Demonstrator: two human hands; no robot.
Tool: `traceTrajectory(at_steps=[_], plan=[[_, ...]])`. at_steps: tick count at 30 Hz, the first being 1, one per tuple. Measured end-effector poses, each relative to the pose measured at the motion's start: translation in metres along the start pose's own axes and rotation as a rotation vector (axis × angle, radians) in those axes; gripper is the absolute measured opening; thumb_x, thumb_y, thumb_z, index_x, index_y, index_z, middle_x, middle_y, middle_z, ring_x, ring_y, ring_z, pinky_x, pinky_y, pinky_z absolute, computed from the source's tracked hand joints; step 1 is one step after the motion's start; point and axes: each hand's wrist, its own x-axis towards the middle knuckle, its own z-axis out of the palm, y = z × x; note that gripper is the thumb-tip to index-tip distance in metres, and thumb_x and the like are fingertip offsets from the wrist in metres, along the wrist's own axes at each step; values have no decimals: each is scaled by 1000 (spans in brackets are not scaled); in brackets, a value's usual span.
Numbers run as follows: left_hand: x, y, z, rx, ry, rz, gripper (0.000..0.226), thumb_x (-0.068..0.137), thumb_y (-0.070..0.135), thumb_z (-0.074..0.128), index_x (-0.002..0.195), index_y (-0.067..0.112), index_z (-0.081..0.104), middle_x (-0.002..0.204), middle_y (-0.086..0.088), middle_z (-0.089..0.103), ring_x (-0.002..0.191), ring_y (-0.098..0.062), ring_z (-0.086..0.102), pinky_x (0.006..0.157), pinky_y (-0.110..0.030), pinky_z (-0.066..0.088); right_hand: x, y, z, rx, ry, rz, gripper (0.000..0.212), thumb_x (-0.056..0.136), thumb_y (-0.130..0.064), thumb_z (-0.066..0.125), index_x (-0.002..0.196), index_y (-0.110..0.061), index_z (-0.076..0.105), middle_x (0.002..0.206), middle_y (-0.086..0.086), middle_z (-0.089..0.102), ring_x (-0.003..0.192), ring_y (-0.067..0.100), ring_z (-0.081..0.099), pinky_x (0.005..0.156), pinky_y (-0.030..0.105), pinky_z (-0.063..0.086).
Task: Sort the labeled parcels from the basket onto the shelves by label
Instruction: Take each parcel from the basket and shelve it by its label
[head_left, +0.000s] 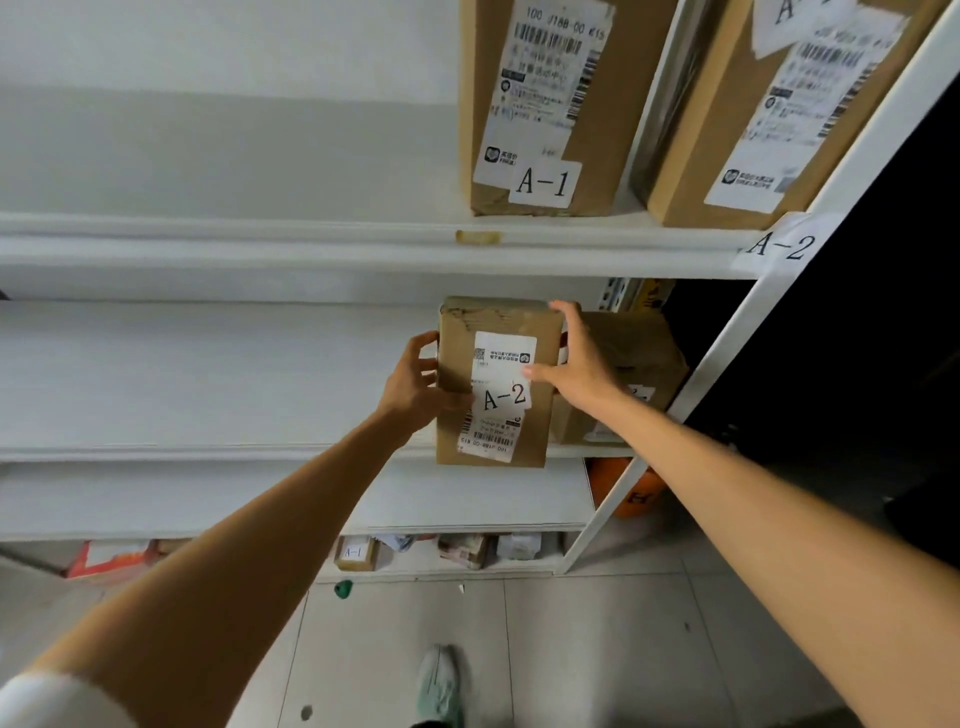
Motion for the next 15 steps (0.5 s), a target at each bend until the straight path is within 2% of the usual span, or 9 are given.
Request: traceTrajectory(at_steps=[3,5,7,9,10,12,15], plan=[[22,0,1,-16,-28,4,76,71,-13,72,130,17,35,124,-16,54,109,-32,58,83,-47,55,17,6,-1,-154,26,3,70,77,-7,78,130,-16,33,129,8,45,112,23,52,80,27,47],[29,-2,5,-10,-34,-4,68,72,-15,69,123,14,35,124,-18,52,109,-34,58,86,-51,54,24,11,-4,-256,34,3,67,77,-14,79,126,-17,34,131,7,45,117,24,47,83,30,42],[32,-7,9,17,-30,-12,65,74,-16,67,122,12,33,127,-17,51,114,-34,55,90,-51,53,25,15,-6,-340,35,2,71,78,-18,79,132,-20,33,139,8,42,127,28,41,87,32,39],[35,-9,14,45,-18,12,66,76,-13,69,125,12,32,131,-15,49,119,-33,53,91,-48,53,26,16,-7,-394,-1,-9,84,82,-17,75,148,-25,25,154,9,30,141,31,25,103,42,35],[36,-9,17,51,-5,26,67,76,-11,70,126,12,32,133,-15,49,121,-31,52,91,-48,53,27,17,-8,-425,-20,-4,87,84,-17,73,152,-27,20,158,9,21,146,31,15,111,46,28],[40,-10,22,54,29,49,69,76,-9,71,129,12,32,135,-14,49,123,-29,50,93,-50,52,29,20,-8,-478,-40,6,85,87,-17,70,154,-26,18,161,12,11,149,29,1,117,46,16],[44,-16,25,73,13,8,72,74,-7,74,128,11,31,136,-12,48,124,-24,47,95,-50,50,29,30,-9,-539,-38,8,79,86,-21,70,152,-24,27,158,13,20,148,31,6,117,48,18]])
